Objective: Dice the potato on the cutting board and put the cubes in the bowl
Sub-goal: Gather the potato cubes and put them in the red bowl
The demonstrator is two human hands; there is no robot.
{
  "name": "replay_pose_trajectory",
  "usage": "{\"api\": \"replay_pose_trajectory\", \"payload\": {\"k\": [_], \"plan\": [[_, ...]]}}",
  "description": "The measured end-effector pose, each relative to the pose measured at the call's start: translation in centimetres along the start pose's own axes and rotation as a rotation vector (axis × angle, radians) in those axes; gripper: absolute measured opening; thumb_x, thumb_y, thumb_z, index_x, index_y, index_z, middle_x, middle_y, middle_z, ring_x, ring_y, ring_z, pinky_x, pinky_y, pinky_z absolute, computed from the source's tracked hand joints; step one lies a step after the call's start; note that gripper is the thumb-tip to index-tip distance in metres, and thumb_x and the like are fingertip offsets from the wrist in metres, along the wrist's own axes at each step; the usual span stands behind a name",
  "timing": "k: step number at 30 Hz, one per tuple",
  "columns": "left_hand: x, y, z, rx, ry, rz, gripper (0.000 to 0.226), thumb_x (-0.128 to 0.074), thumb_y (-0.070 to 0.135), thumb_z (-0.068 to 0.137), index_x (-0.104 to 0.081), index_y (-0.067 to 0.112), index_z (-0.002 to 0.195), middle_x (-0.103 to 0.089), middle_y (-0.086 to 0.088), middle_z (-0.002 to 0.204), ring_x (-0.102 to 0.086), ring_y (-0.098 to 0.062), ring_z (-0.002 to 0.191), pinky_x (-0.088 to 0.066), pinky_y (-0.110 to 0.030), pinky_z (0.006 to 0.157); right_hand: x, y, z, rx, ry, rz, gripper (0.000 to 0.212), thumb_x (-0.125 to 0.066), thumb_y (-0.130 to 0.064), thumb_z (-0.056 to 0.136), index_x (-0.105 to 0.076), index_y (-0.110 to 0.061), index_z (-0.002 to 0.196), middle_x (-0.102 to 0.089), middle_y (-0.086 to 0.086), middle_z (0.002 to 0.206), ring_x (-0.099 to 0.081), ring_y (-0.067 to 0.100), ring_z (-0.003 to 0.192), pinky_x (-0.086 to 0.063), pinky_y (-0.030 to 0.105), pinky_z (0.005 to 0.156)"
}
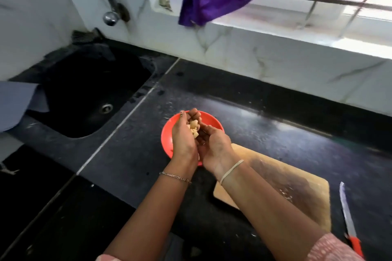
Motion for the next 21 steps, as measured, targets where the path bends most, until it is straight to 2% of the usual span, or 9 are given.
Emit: {"api": "replay_pose_trajectory", "payload": {"k": [3, 5, 8, 10, 11, 13, 15, 18, 21], "plan": [[1.2, 1.7, 1.0, 0.011, -0.024, 0.085, 0.044, -0.035, 0.037, 0.104, -0.066, 0.007, 0.098, -0.068, -0.005, 0.089, -0.062, -0.018, 0.090, -0.048, -0.034, 0.093, -1.6, 0.7, 1.1, -0.019, -0.021, -0.085, 0.029, -0.045, -0.014, 0.099, -0.068, -0.004, 0.085, -0.071, 0.009, 0.075, -0.068, 0.019, 0.066, -0.053, 0.029, 0.060], [1.9, 2.3, 1.4, 0.041, -0.081, 0.171, 0.053, -0.028, 0.045, 0.103, -0.064, 0.006, 0.112, -0.068, -0.009, 0.111, -0.061, -0.023, 0.109, -0.045, -0.036, 0.101, -1.7, 0.8, 1.9, -0.009, -0.029, -0.143, 0.029, -0.045, -0.017, 0.099, -0.070, -0.005, 0.089, -0.074, 0.010, 0.083, -0.071, 0.020, 0.072, -0.053, 0.033, 0.067], [3.2, 2.5, 2.1, 0.083, -0.190, 0.343, 0.068, -0.015, 0.055, 0.100, -0.048, 0.008, 0.138, -0.051, -0.007, 0.141, -0.044, -0.019, 0.133, -0.032, -0.036, 0.109, -1.3, 0.3, 3.4, 0.121, 0.041, -0.328, 0.027, -0.042, -0.013, 0.100, -0.069, -0.012, 0.100, -0.071, 0.008, 0.102, -0.067, 0.021, 0.093, -0.053, 0.036, 0.084], [3.7, 2.3, 2.4, 0.102, -0.224, 0.383, 0.071, -0.013, 0.058, 0.098, -0.042, 0.011, 0.143, -0.045, -0.005, 0.147, -0.037, -0.018, 0.139, -0.028, -0.034, 0.110, -1.0, -0.2, 4.0, 0.221, 0.057, -0.460, 0.029, -0.040, -0.006, 0.097, -0.067, -0.014, 0.100, -0.069, 0.008, 0.103, -0.065, 0.020, 0.094, -0.054, 0.034, 0.079], [3.8, 2.2, 2.4, 0.114, -0.235, 0.386, 0.071, -0.013, 0.059, 0.097, -0.040, 0.013, 0.144, -0.043, -0.004, 0.148, -0.036, -0.017, 0.139, -0.029, -0.032, 0.108, -0.8, -0.4, 4.4, 0.289, 0.049, -0.562, 0.030, -0.040, -0.005, 0.095, -0.067, -0.015, 0.100, -0.069, 0.008, 0.103, -0.066, 0.020, 0.095, -0.055, 0.036, 0.080], [3.9, 2.2, 2.2, 0.131, -0.251, 0.408, 0.069, -0.013, 0.060, 0.096, -0.039, 0.018, 0.145, -0.042, 0.000, 0.150, -0.037, -0.015, 0.138, -0.030, -0.029, 0.102, -0.2, -1.1, 4.8, 0.477, 0.039, -0.887, 0.033, -0.041, -0.008, 0.091, -0.068, -0.017, 0.108, -0.068, 0.006, 0.111, -0.063, 0.021, 0.106, -0.050, 0.042, 0.095], [4.0, 2.3, 2.0, 0.132, -0.265, 0.446, 0.068, -0.013, 0.061, 0.096, -0.037, 0.023, 0.146, -0.040, 0.003, 0.151, -0.036, -0.013, 0.138, -0.028, -0.029, 0.104, 0.5, -1.8, 5.0, 0.654, -0.003, -1.272, 0.036, -0.040, -0.004, 0.094, -0.064, -0.012, 0.120, -0.063, 0.004, 0.123, -0.056, 0.020, 0.117, -0.042, 0.037, 0.105], [4.4, 2.3, 2.1, 0.030, -0.258, 0.547, 0.066, -0.015, 0.062, 0.096, -0.038, 0.026, 0.146, -0.042, 0.007, 0.149, -0.035, -0.011, 0.138, -0.024, -0.032, 0.113, 1.7, -2.0, 5.1, 0.818, -0.065, -1.862, 0.038, -0.043, 0.000, 0.092, -0.061, -0.010, 0.124, -0.061, 0.005, 0.126, -0.055, 0.023, 0.117, -0.043, 0.033, 0.101], [5.3, 2.1, 2.4, -0.114, -0.162, 0.617, 0.043, -0.037, 0.052, 0.099, -0.048, 0.032, 0.136, -0.054, 0.011, 0.136, -0.049, -0.006, 0.124, -0.038, -0.027, 0.101, 2.6, -2.1, 5.0, 0.811, -0.111, -2.085, 0.044, -0.048, -0.006, 0.092, -0.052, -0.011, 0.136, -0.053, 0.006, 0.136, -0.051, 0.026, 0.124, -0.043, 0.038, 0.104]]}}
Point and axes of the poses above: each hand's wrist, its own z-axis towards the middle knuckle, its own x-axis out of the back of the hand, y = z × x, the point moved 1 cm from there along z, towards the middle knuckle
